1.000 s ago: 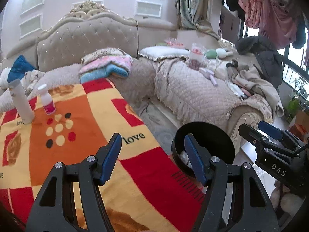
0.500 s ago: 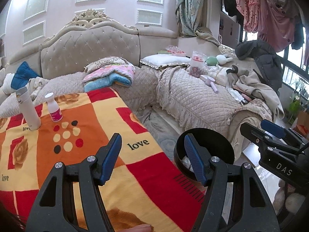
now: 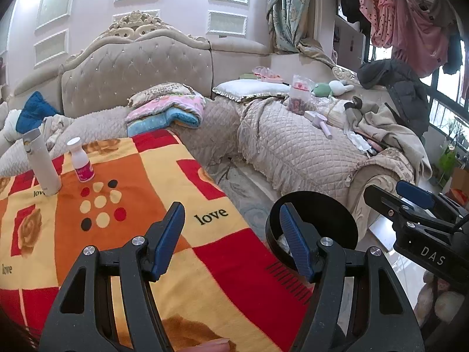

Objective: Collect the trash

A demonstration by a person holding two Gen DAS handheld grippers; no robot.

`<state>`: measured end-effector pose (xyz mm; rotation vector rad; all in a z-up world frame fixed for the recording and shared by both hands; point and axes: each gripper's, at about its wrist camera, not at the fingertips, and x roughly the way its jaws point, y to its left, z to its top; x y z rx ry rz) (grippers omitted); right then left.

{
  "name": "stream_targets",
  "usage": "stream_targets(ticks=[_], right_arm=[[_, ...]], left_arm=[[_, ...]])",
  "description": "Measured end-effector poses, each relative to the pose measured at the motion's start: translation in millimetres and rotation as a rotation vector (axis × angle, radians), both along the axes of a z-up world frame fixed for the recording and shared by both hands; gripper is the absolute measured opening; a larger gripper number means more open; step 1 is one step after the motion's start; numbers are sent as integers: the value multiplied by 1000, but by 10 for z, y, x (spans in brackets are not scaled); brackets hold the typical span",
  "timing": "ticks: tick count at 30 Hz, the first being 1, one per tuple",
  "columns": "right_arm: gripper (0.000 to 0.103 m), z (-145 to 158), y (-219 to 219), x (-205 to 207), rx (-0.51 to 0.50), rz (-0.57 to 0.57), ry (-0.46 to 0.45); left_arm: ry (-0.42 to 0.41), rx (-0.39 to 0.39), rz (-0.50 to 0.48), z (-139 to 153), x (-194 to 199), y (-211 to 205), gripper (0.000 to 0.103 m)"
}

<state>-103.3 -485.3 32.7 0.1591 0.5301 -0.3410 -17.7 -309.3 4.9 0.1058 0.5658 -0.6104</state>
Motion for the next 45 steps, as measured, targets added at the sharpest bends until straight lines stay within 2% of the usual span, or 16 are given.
stream_targets(ticks=[45], right_arm=[[75,-116,-39,56,11,4,29]], left_arm=[[45,-2,5,-149,95,23,67]])
